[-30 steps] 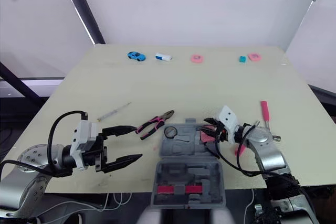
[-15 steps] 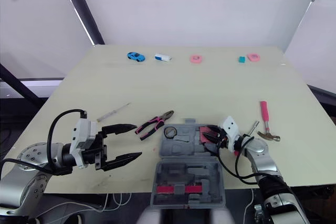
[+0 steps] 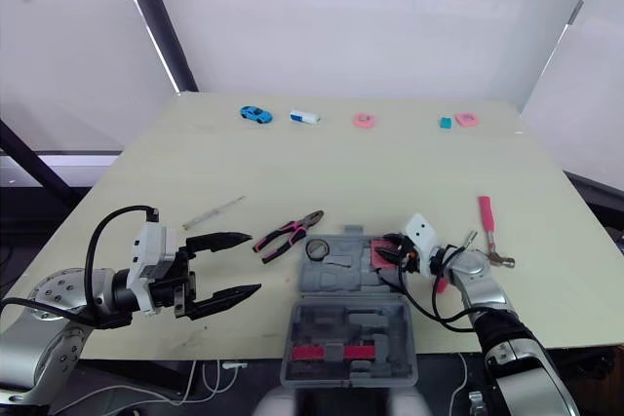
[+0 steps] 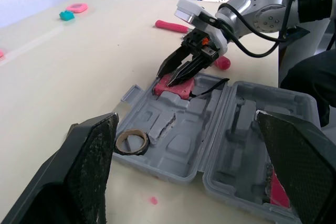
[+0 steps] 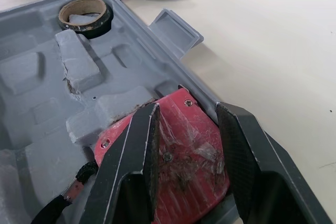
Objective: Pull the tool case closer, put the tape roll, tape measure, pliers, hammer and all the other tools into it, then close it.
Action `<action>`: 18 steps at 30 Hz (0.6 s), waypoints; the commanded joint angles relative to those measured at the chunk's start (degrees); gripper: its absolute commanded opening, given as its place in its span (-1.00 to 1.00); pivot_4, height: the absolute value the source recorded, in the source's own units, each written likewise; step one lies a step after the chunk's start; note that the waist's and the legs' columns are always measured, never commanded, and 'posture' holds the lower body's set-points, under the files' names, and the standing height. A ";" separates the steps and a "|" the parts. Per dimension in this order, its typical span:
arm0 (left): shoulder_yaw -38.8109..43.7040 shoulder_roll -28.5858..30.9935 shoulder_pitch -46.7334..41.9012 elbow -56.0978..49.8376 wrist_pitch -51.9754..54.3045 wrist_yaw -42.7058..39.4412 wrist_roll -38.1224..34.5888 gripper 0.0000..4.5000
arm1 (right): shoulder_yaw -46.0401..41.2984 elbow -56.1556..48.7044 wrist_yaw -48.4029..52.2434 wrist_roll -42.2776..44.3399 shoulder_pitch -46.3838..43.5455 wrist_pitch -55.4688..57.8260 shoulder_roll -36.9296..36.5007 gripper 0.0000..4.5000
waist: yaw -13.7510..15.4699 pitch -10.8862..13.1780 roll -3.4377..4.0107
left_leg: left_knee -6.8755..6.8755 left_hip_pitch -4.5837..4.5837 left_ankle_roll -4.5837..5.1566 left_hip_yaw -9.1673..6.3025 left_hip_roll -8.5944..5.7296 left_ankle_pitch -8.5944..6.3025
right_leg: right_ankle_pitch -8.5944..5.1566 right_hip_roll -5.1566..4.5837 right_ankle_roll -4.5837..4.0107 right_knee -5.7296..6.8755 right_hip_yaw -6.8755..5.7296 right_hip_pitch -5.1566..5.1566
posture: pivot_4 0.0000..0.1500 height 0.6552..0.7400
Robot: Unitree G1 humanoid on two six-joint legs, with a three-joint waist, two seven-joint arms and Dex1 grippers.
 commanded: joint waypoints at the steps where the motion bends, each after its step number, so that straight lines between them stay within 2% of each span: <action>1: 1.07 -0.59 -1.06 0.48 -0.92 0.69 -0.23 1.00 | 0.44 -1.78 -0.92 -1.06 4.03 0.69 -0.34 -0.22 | 0.07 0.03 0.05 | -0.01 -0.02 0.00 -0.01 -0.01 0.00 | 0.00 -0.02 0.00 0.00 -0.01 -0.01 | 1.00 1.00; 6: 1.08 -2.83 -2.11 2.20 -1.28 1.92 -0.93 1.00 | -2.87 -14.26 -0.75 3.90 6.29 2.35 -0.63 -0.22 | 0.21 0.33 0.50 | -0.06 -0.35 0.00 0.06 -0.09 0.00 | 0.01 -0.12 0.01 -0.05 0.01 -0.26 | 1.00 1.00; 9: 1.02 -4.84 -1.93 3.54 -2.14 2.51 -0.73 1.00 | -4.32 -20.10 -0.73 5.83 7.69 2.27 -1.30 -0.22 | 0.16 0.48 0.71 | -0.04 -1.09 0.01 0.06 -0.19 0.01 | 0.03 0.03 0.03 0.04 0.02 -0.95 | 1.00 1.00; 18: 2.51 -9.99 2.09 6.80 -6.89 6.00 1.85 1.00 | -12.02 -32.44 -1.89 13.91 16.56 2.36 -3.12 -0.22 | 0.33 0.63 0.87 | -0.08 -1.16 0.02 0.09 -0.16 0.01 | 0.02 0.21 0.03 -0.01 -0.03 -0.95 | 1.00 1.00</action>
